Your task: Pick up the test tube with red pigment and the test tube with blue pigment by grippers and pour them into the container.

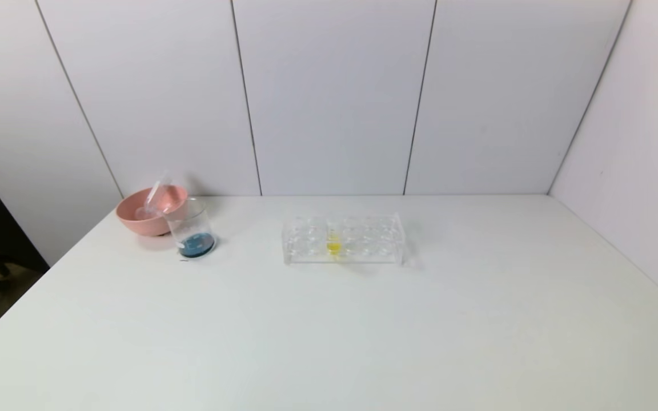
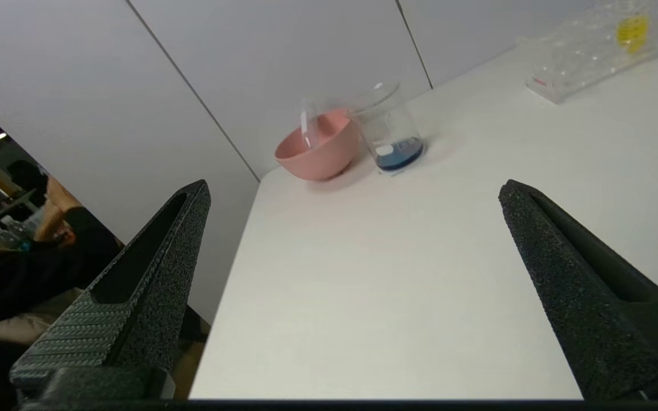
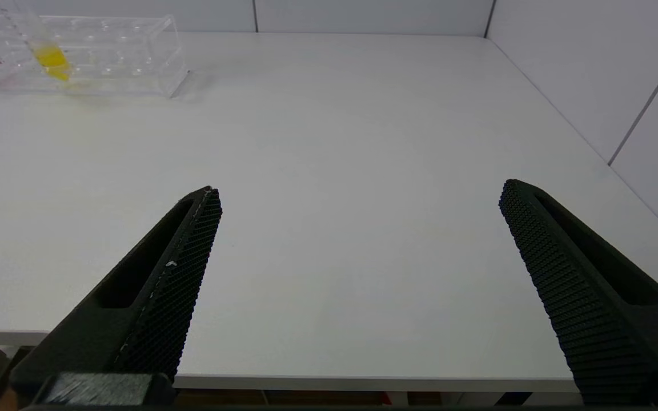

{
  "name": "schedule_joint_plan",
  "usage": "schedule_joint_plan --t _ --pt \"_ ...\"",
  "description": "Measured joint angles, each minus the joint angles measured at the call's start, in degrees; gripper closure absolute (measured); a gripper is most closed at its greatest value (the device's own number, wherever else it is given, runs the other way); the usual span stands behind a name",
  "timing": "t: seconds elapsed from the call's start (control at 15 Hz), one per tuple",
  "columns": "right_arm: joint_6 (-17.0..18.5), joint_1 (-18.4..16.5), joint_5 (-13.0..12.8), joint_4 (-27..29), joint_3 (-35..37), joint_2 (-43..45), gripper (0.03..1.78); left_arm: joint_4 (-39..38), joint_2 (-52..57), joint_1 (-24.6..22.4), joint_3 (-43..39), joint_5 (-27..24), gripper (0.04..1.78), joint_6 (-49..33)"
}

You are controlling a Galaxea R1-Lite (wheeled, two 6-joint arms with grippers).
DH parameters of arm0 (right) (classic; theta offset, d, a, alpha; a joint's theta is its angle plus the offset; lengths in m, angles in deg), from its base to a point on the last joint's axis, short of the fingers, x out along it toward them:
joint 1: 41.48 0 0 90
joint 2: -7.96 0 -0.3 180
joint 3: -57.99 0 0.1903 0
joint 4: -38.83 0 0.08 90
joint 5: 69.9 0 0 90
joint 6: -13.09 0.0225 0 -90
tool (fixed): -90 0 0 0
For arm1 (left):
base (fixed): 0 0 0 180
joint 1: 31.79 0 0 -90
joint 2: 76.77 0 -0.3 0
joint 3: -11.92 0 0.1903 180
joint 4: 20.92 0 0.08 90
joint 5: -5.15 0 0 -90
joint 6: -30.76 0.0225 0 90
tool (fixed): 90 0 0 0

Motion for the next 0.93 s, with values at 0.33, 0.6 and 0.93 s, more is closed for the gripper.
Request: schedule_joint_plan --t 0.33,0.6,0.93 --pt "0.0 0.0 0.0 0.0 0.0 0.0 0.04 1.2 0.0 0.0 -6.4 0.1 0.06 -8.4" --pt "0.0 0.0 0.0 0.0 0.0 0.0 0.04 4.3 0.0 0.0 -6.6 3.4 0.06 -20.6" --pt "0.0 0.0 0.0 0.0 0.0 0.0 0.04 4.1 0.0 0.0 -6.7 4.4 0.06 -25.6"
